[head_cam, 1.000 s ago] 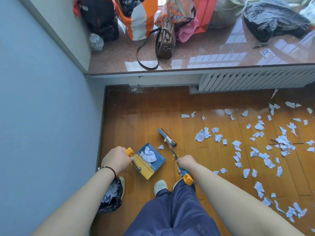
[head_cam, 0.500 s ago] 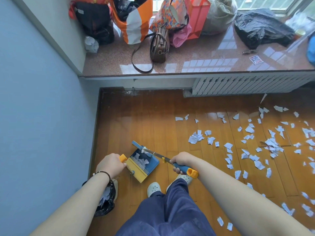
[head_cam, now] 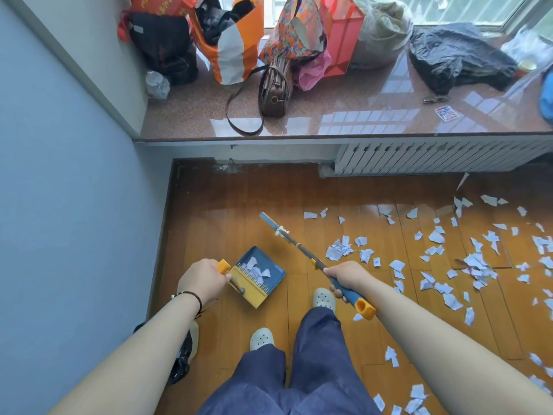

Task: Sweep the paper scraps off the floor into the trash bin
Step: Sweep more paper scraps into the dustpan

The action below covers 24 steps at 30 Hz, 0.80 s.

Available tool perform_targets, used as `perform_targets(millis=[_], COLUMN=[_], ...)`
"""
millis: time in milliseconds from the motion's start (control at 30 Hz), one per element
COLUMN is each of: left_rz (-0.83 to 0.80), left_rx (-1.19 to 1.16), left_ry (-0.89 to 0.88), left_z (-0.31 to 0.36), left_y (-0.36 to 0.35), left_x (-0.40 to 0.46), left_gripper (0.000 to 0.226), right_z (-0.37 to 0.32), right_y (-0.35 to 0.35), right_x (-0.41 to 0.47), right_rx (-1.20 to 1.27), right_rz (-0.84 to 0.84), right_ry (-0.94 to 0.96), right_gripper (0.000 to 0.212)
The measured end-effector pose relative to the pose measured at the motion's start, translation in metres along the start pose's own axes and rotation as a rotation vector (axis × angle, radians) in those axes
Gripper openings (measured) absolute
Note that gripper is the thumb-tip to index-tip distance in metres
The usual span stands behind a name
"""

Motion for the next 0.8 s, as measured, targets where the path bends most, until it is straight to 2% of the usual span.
perform_targets(millis=[167, 567, 700, 800], left_rz=[0.011, 0.044, 0.063, 0.063], left_rx=[0.028, -0.023, -0.003, 0.025], left_ry=[-0.018, 0.061, 0.068, 0.091], left_z=[0.066, 0.228, 0.265, 0.286], left_y=[-0.012, -0.053, -0.062, -0.064], left_x=[0.020, 0.085, 0.097, 0.108], left_gripper=[0.029, 0.027, 0.029, 0.030], right_z=[-0.009, -0.033, -0.043, -0.054], right_y=[0.063, 0.241, 0.260, 0.252], right_x=[0.030, 0.110, 0.138, 0.158], right_rx=[0.046, 0.070, 0.057, -0.064], right_rz=[0.054, 0.189, 0.192, 0.150], right_ry=[-0.007, -0.083, -0.111, -0.081], right_gripper=[0.021, 0.016, 0.011, 0.009])
Point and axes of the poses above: each hand's wrist, its own x-axis towards the middle knuckle, its own y-axis out of the back of the hand, z = x × y, the point moved 2 cm from there along x, towards the middle knuckle, and after that the axes turned 6 degrees about -x, right-handed, at the moved point
